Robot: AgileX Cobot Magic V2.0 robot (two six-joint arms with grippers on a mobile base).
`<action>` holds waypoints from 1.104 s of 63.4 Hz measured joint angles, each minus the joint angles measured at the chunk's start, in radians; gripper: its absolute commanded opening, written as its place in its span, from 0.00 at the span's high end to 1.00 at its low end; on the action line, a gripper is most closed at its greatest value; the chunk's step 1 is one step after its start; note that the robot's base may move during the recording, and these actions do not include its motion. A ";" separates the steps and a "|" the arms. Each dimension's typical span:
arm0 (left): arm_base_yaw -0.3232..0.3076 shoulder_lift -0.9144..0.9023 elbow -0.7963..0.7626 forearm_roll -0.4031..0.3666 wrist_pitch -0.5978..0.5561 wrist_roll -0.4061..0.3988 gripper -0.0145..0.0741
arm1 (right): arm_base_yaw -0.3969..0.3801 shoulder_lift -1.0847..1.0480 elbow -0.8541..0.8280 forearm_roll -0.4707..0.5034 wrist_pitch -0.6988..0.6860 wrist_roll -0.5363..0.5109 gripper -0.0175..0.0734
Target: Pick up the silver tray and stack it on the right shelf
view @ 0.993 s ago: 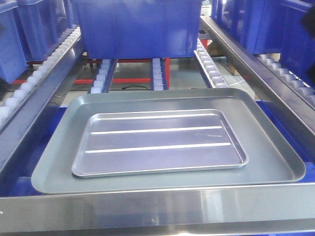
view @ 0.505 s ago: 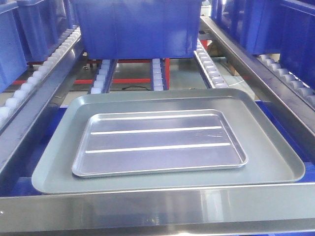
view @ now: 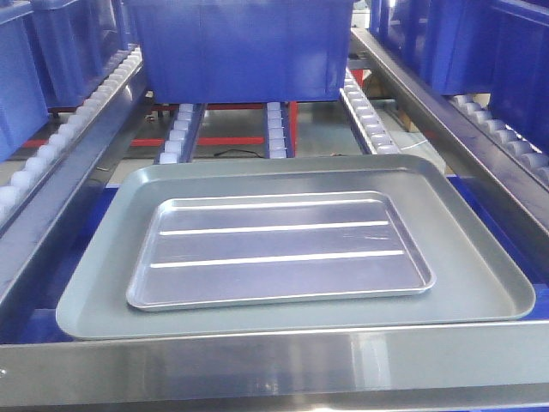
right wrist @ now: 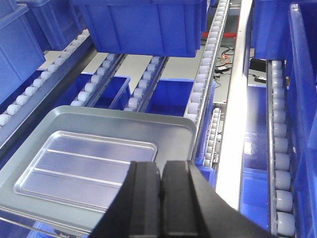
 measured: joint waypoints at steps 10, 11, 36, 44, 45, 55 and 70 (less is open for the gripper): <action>0.000 0.000 0.000 0.000 0.000 0.000 0.94 | 0.000 0.000 0.000 0.000 0.001 -0.001 0.75; 0.000 0.000 0.000 0.000 0.000 0.000 0.94 | 0.000 0.000 0.000 0.000 0.001 -0.001 0.75; 0.000 -0.023 0.069 -0.252 -0.053 0.352 0.94 | 0.000 0.000 0.000 0.000 0.002 -0.001 0.75; 0.061 -0.089 0.179 -0.274 -0.147 0.384 0.94 | 0.000 0.000 0.000 0.000 0.004 -0.001 0.75; 0.078 -0.098 0.198 -0.279 -0.156 0.384 0.94 | 0.000 0.000 0.000 0.000 0.004 -0.001 0.75; 0.280 -0.265 0.359 -0.306 -0.186 0.394 0.94 | 0.000 0.000 0.000 0.000 0.004 -0.001 0.75; 0.602 -0.288 0.540 -0.316 -0.327 0.400 0.94 | 0.000 0.000 0.000 -0.002 0.007 -0.001 0.75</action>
